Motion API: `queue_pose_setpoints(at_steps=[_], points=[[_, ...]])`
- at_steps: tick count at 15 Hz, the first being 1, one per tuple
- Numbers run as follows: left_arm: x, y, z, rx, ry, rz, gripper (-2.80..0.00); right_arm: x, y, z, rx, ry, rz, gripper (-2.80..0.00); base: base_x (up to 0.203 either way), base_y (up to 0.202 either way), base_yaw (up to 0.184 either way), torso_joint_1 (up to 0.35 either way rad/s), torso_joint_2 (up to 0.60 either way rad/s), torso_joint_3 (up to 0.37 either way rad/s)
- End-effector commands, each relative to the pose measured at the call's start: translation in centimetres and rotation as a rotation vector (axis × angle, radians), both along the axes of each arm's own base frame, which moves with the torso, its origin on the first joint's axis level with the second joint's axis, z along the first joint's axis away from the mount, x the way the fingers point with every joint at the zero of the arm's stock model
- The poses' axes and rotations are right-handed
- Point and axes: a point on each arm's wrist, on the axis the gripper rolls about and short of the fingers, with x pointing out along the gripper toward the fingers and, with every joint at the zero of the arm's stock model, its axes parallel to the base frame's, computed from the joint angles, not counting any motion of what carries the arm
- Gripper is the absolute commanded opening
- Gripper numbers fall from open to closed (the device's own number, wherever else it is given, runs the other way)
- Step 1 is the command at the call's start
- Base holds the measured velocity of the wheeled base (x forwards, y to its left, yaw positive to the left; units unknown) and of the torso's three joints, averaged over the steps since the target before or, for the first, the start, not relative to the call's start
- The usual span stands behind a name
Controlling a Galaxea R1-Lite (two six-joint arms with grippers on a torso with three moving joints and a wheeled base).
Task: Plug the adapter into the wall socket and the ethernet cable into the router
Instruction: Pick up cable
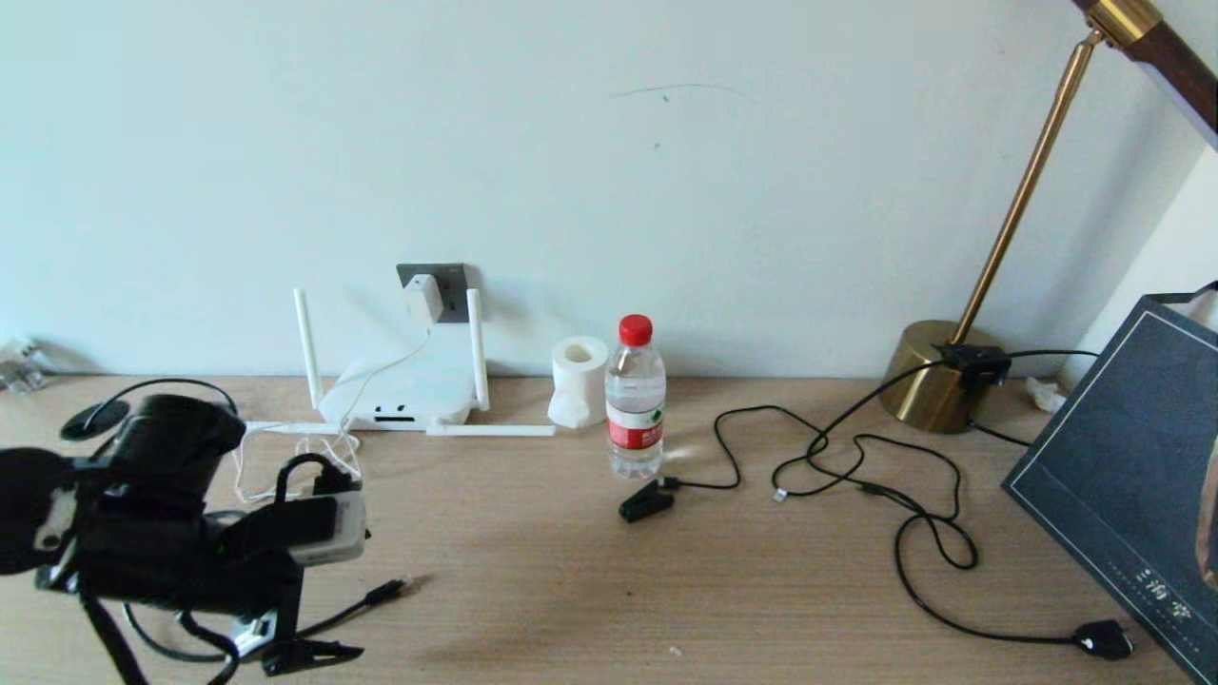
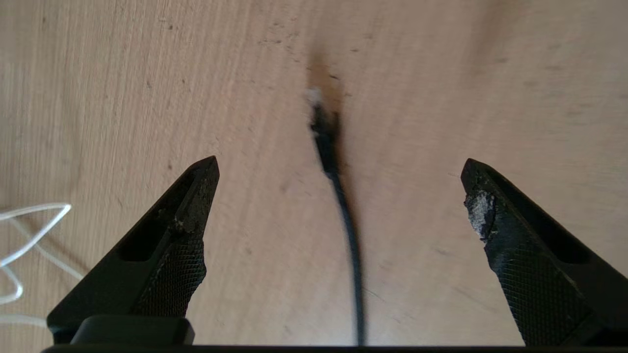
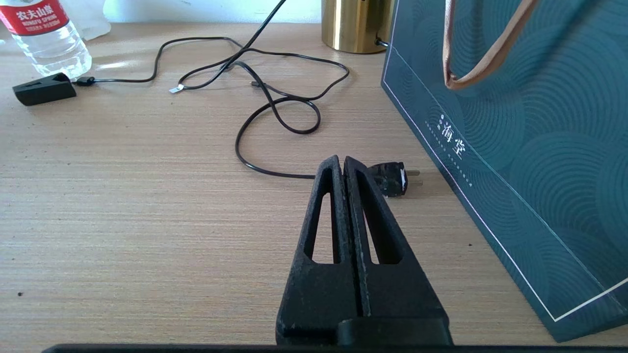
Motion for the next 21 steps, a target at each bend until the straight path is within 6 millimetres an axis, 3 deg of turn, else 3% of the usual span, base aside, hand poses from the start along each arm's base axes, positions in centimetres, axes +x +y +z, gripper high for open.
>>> queue_pose_setpoints(at_steps=[1,8,20,21], points=[[1.0,0.0,-1.1,0.001,0.039,-0.008,0.0,0.0,0.0,0.0,0.0,0.0,-0.001,-2.8,0.0,0.0,0.0,0.0,0.0,0.0],[2.3,0.1,-1.6,-0.002,0.051,-0.008,0.0,0.0,0.0,0.0,0.0,0.0,0.0,-2.8,0.0,0.0,0.0,0.0,0.0,0.0],[2.7,0.2,-2.7,-0.008,0.092,-0.005,0.0,0.0,0.0,0.0,0.0,0.0,0.0,-2.8,0.0,0.0,0.0,0.0,0.0,0.0],[2.8,0.2,-2.7,-0.008,0.092,-0.005,-2.8,0.0,0.0,0.0,0.0,0.0,0.0,-2.8,0.0,0.0,0.0,0.0,0.0,0.0]])
